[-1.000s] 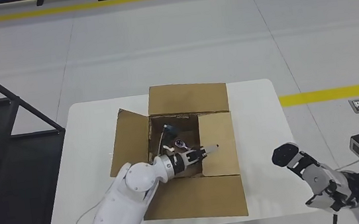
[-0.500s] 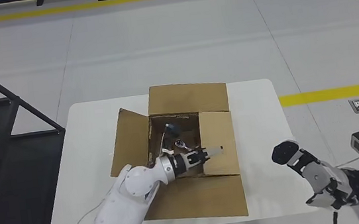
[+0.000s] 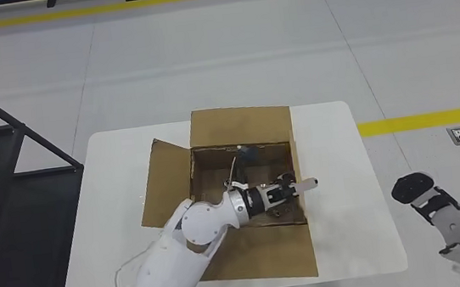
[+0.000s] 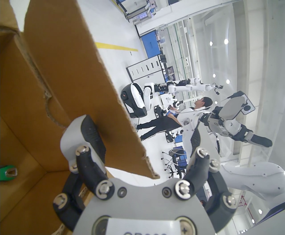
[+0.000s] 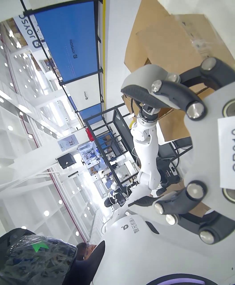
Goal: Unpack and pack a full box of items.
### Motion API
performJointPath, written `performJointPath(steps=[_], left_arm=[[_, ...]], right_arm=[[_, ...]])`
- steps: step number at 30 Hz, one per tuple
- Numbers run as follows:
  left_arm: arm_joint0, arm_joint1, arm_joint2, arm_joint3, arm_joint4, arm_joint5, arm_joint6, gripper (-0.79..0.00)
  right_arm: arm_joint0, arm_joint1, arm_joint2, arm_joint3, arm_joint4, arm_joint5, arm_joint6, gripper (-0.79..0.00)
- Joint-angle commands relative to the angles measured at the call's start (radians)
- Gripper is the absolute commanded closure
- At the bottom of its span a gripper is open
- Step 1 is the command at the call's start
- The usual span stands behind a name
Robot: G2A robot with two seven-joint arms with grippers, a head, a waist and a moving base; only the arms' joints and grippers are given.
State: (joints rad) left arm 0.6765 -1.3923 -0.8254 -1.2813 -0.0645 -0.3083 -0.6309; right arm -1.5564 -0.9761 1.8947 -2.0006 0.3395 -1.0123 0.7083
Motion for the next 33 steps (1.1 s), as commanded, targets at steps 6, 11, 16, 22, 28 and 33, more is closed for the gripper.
performJointPath(steps=[6,11,16,22,28,33], left_arm=[[-0.103,-0.069,0.132,0.146,-0.009,0.028,0.037,-0.785],[-0.151,-0.117,0.197,0.231,-0.004,0.043,0.069,-0.785],[-0.176,-0.145,0.221,0.295,-0.002,0.036,0.064,-0.785],[-0.185,-0.154,0.199,0.301,0.000,-0.003,0.057,-0.785],[-0.117,-0.099,0.047,0.156,-0.029,-0.041,-0.003,-0.785],[0.058,-0.009,-0.202,-0.094,0.027,-0.011,-0.093,-0.785]], right_arm=[[-0.099,-0.020,0.053,-0.006,0.023,0.000,-0.001,-0.785],[-0.105,-0.036,0.059,0.015,0.042,0.000,0.011,-0.785],[-0.105,-0.050,0.080,0.024,0.056,0.000,0.025,-0.785],[-0.083,-0.066,0.074,0.041,0.068,0.000,0.049,-0.785],[-0.038,-0.076,0.067,0.043,0.073,0.000,0.090,-0.785],[0.031,-0.070,0.017,0.052,0.036,0.000,0.100,-0.785]])
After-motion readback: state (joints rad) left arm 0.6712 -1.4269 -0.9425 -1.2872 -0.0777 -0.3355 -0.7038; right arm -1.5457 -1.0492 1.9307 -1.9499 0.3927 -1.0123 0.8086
